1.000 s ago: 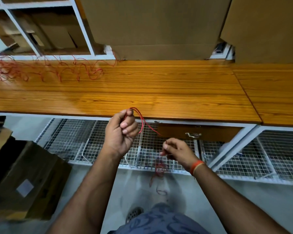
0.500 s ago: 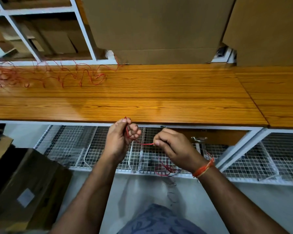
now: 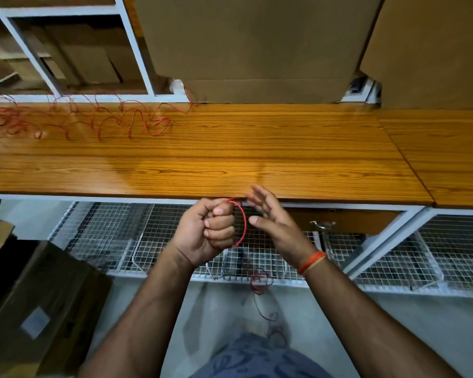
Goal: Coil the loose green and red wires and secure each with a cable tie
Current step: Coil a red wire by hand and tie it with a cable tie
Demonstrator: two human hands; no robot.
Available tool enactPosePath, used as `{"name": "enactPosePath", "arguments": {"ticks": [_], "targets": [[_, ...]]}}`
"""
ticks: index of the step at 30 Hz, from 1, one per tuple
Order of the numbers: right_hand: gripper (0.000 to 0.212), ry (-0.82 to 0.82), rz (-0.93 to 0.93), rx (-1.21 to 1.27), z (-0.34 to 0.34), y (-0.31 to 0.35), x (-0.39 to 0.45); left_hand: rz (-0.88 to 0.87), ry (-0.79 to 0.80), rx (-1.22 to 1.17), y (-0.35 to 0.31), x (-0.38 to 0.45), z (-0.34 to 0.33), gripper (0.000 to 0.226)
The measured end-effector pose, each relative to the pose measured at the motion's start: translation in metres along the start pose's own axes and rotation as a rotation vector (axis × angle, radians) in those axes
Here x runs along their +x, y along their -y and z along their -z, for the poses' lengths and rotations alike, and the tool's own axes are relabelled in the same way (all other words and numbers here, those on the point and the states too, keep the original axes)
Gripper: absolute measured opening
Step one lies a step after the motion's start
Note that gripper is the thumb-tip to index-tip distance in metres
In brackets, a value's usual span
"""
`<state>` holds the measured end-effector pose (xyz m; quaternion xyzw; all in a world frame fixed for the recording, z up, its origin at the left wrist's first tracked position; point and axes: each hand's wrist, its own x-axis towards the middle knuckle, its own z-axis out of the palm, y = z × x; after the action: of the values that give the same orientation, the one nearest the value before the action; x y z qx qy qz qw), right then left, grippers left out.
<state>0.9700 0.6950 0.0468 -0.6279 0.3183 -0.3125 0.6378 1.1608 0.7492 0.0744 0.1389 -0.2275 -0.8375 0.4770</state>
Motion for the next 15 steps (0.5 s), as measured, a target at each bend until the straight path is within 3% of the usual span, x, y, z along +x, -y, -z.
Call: {"name": "enactPosePath", "arguments": {"ticks": [3,5,8,12,15], "targets": [[0.047,0.106,-0.044,0.259,0.0,0.0,0.006,0.072,-0.08,0.064,0.0,0.002,-0.007,0.025],[0.021,0.037,-0.033,0.223,0.0,-0.002,0.003,0.04,-0.291,0.142,-0.001,0.004,-0.011,0.031],[0.018,-0.173,0.141,-0.126,0.003,-0.003,0.003,-0.055,-0.495,0.391,0.0,0.001,-0.01,0.031],[0.022,-0.237,0.435,-0.717,0.001,0.005,0.011,-0.068,-0.552,0.656,0.005,0.001,-0.013,0.032],[0.025,-0.249,0.494,-0.844,0.0,0.01,0.015,-0.075,-0.527,0.653,0.006,0.002,-0.014,0.031]]}}
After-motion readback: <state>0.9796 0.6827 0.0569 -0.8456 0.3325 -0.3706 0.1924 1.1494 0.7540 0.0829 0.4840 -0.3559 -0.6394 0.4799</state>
